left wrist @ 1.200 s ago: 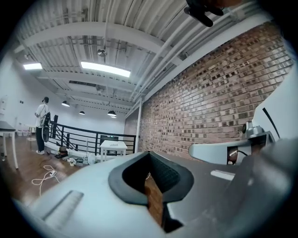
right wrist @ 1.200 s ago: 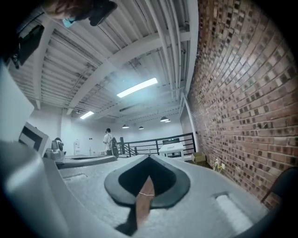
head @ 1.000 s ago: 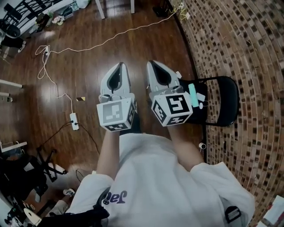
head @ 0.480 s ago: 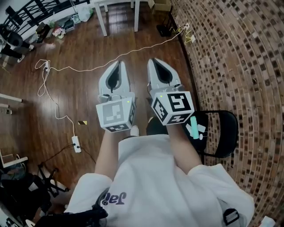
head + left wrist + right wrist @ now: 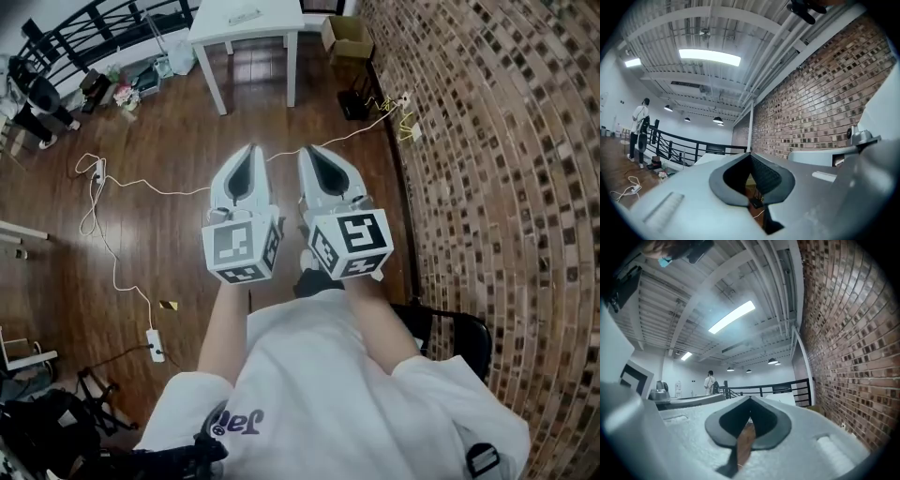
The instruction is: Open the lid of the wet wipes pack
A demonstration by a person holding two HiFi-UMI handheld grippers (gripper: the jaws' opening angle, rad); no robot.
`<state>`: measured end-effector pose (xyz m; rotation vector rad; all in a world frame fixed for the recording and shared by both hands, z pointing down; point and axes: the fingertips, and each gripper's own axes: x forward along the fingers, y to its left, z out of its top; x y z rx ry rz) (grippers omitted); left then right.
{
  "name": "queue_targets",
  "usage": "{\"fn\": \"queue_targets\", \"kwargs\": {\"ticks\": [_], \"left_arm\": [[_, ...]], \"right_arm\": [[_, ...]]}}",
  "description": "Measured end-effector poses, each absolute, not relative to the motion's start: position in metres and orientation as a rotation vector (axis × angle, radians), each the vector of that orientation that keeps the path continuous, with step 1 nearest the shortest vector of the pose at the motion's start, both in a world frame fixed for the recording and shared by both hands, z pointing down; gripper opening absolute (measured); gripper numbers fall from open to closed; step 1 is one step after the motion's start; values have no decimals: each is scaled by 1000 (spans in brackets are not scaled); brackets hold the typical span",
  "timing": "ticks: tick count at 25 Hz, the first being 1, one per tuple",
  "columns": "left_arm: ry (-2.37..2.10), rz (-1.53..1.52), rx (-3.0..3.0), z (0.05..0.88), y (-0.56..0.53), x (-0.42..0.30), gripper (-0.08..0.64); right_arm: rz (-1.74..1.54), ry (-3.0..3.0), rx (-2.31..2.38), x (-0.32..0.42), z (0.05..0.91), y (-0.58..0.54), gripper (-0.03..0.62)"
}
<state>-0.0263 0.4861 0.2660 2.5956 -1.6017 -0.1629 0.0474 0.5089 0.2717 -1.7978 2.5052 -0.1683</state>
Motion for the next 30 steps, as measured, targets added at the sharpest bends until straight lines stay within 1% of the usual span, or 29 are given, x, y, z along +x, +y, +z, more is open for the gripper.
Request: {"fn": "queue_targets", "kwargs": {"ticks": [5,10,13,19,24,30], "left_arm": [[-1672,-183,2570,249,403,15,17],[-1718,-120,2498,272,337,25,17],[-1737,-106,2459,282,292,20,17],[-1768,-138,2417,296,171,5,17],[-1812,-200,2412,282,60,-14,17],[-1873,-196,2389,276,-54,-45,17]], "right_arm": [[-185,2528,-1698,95,250,419,-12],[-283,2554,-1680,115,275,349,-12],[-339,2582,-1677,114,294,306,-12],[-319,2641,-1659,99,310,193,-12],[-232,2671,-1632,83,295,74,-12],[-223,2689,-1608,59,293,-40,-12]]}}
